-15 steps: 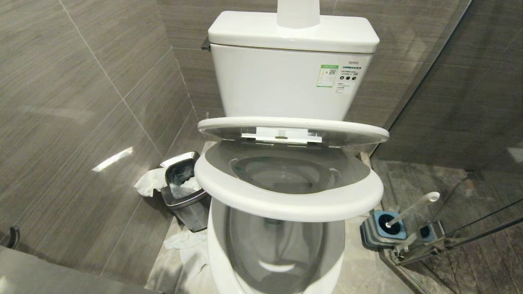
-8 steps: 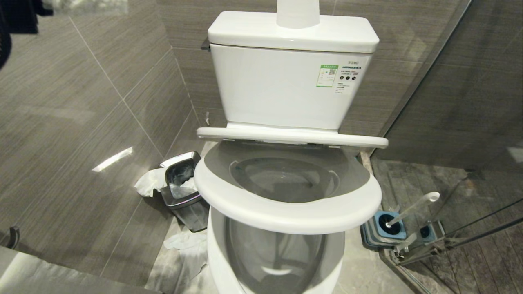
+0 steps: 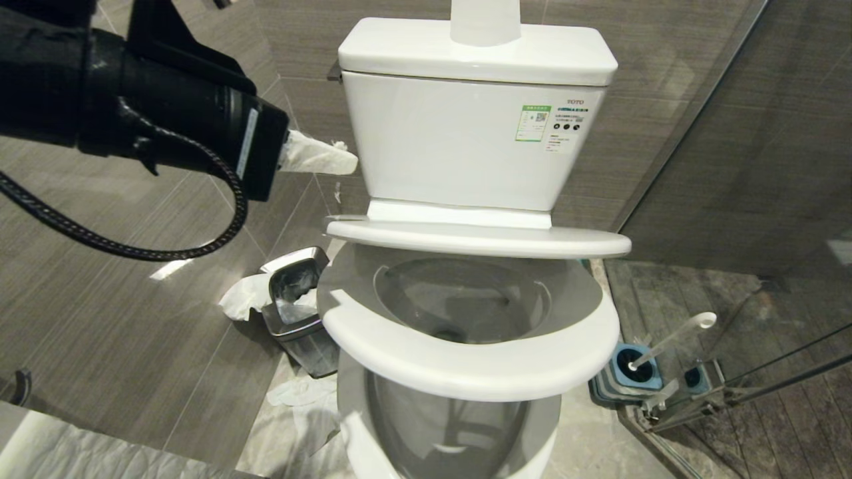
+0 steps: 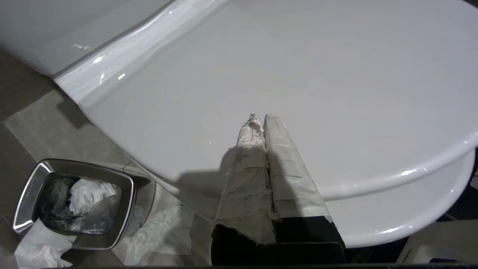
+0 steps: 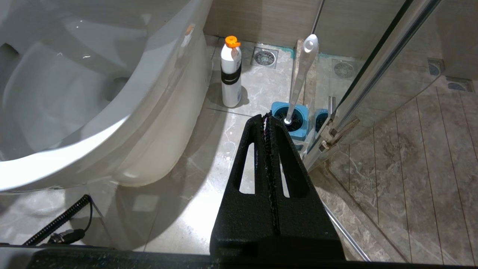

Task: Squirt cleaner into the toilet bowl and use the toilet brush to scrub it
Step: Close the toilet lid

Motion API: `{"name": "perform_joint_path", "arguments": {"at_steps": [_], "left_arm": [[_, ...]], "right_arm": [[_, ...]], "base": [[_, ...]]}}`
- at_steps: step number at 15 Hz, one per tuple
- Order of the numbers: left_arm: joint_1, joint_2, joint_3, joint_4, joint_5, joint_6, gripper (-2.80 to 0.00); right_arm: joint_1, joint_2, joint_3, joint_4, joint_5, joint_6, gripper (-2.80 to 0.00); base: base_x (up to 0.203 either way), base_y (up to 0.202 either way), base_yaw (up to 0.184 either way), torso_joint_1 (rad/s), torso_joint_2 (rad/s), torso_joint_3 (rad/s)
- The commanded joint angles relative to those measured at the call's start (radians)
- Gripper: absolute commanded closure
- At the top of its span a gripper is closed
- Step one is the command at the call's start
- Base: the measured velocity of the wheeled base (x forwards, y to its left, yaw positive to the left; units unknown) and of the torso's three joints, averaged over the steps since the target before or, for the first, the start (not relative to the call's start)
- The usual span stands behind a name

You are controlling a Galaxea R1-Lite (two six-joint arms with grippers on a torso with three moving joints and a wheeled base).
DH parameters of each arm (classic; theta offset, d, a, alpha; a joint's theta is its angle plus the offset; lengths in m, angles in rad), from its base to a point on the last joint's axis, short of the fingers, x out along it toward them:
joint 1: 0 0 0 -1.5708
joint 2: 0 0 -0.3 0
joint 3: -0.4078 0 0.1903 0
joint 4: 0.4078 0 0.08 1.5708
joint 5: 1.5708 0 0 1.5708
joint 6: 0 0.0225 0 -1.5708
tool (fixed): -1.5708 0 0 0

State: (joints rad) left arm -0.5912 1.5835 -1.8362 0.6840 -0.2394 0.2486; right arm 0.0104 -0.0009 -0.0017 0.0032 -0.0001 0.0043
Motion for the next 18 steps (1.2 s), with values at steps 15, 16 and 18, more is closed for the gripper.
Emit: {"name": "perform_joint_path", "arguments": {"at_steps": [15, 16, 18], "left_arm": [[-0.115, 0.147, 0.281, 0.012, 0.111, -0.018, 0.00], [-0.118, 0.152, 0.304, 0.012, 0.122, -0.017, 0.00], [-0.120, 0.177, 0.326, 0.006, 0.127, -0.028, 0.00]], "right_arm": [[0.000, 0.001, 0.000, 0.000, 0.000, 0.000, 0.00], [0.000, 0.001, 0.000, 0.000, 0.000, 0.000, 0.00], [0.000, 0.001, 0.000, 0.000, 0.000, 0.000, 0.00]], "base": [[0.000, 0.000, 0.000, 0.000, 0.00, 0.000], [0.000, 0.000, 0.000, 0.000, 0.00, 0.000], [0.000, 0.000, 0.000, 0.000, 0.00, 0.000]]}}
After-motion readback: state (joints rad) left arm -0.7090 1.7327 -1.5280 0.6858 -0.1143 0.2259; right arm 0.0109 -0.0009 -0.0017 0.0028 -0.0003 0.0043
